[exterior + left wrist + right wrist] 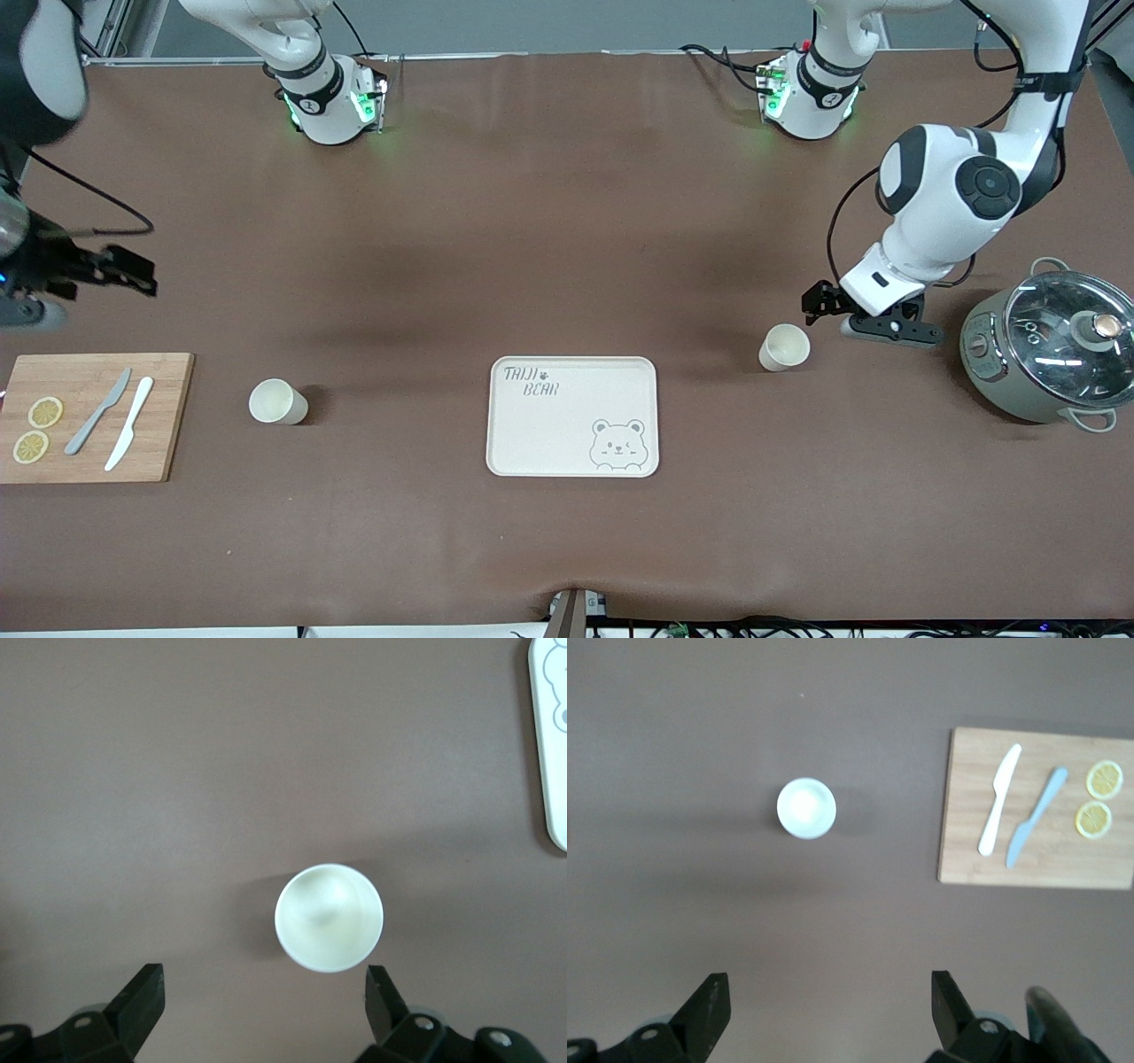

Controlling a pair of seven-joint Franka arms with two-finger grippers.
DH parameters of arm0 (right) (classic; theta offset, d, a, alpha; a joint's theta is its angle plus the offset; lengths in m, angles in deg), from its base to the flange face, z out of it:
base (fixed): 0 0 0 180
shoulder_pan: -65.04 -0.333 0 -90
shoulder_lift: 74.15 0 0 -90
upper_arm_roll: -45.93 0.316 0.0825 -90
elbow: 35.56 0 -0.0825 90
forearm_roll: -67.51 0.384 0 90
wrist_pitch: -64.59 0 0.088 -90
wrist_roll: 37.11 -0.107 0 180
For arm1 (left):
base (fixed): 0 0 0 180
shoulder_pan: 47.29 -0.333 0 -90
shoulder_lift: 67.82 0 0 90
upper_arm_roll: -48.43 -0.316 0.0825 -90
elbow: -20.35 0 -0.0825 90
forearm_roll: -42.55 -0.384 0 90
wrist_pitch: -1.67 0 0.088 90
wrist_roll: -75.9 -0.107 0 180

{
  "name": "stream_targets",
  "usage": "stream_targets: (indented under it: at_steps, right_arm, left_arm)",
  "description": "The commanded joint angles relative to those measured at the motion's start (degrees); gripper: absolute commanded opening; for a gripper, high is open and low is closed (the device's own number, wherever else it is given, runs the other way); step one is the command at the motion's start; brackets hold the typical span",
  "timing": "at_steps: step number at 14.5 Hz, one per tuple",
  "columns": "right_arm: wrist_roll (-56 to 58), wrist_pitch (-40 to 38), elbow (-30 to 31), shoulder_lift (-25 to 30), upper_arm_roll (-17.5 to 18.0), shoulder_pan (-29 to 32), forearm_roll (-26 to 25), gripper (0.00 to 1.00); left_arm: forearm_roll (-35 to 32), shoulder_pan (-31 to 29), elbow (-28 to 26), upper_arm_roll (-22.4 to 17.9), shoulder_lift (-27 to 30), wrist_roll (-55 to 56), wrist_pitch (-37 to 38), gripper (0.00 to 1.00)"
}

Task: Place white IKEA cup upright on tray with both arms
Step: 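Reach the left gripper toward the white cup while the right gripper reaches the other cup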

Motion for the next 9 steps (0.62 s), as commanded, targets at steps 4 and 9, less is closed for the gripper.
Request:
stream_targets:
  at_steps: [4, 9]
  right_arm:
    - [0.08, 12.22, 3.14, -10.19, -0.18, 0.23, -0.31, 1.0]
    - [2.81, 23.84, 9.93, -13.09, -0.09, -0.47, -0.23, 1.0]
  left_arm:
    - [1.37, 0.28, -2.99, 0.61, -7.19, 0.29, -12.36, 1.0]
    - [1.37, 0.11, -4.49, 0.61, -10.36, 0.38, -17.38, 1.0]
